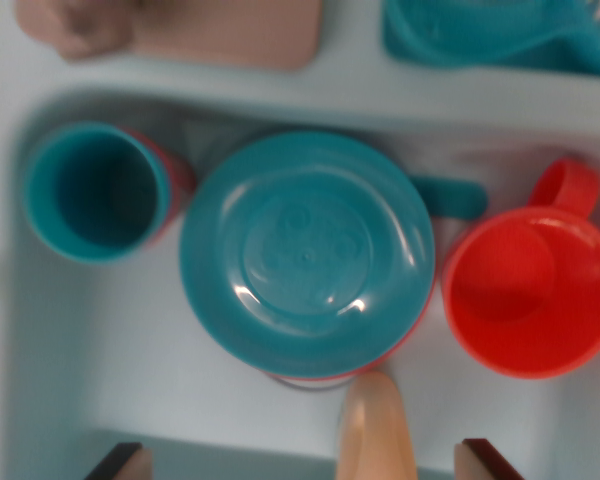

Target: Pick detergent from the sink

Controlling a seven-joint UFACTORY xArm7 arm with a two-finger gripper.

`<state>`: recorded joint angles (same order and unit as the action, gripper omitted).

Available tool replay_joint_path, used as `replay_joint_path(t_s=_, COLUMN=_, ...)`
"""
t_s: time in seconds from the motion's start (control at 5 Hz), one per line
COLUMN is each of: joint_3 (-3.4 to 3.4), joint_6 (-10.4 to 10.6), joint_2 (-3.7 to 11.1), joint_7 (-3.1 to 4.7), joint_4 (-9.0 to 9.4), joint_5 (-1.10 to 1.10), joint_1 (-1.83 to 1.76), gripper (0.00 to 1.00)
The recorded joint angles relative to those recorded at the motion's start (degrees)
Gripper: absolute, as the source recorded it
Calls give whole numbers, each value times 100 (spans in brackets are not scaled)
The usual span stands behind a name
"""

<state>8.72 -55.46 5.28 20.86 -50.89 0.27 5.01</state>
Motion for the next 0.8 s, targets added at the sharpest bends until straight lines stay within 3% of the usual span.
replay_joint_path(t_s=0.2, joint_3=0, joint_6=0, joint_2=0, joint_7=0, joint_4=0, joint_5=0, joint_1=0, gripper=0)
replay_joint_path(t_s=0.4, joint_3=24, joint_6=108, joint_2=8, joint_7=68, joint_4=115, joint_5=6, joint_1=16, gripper=0)
replay_joint_path(t_s=0.8, joint_3=39, joint_6=177, joint_2=13, joint_7=110, joint_4=187, joint_5=11, joint_1=26, gripper=0)
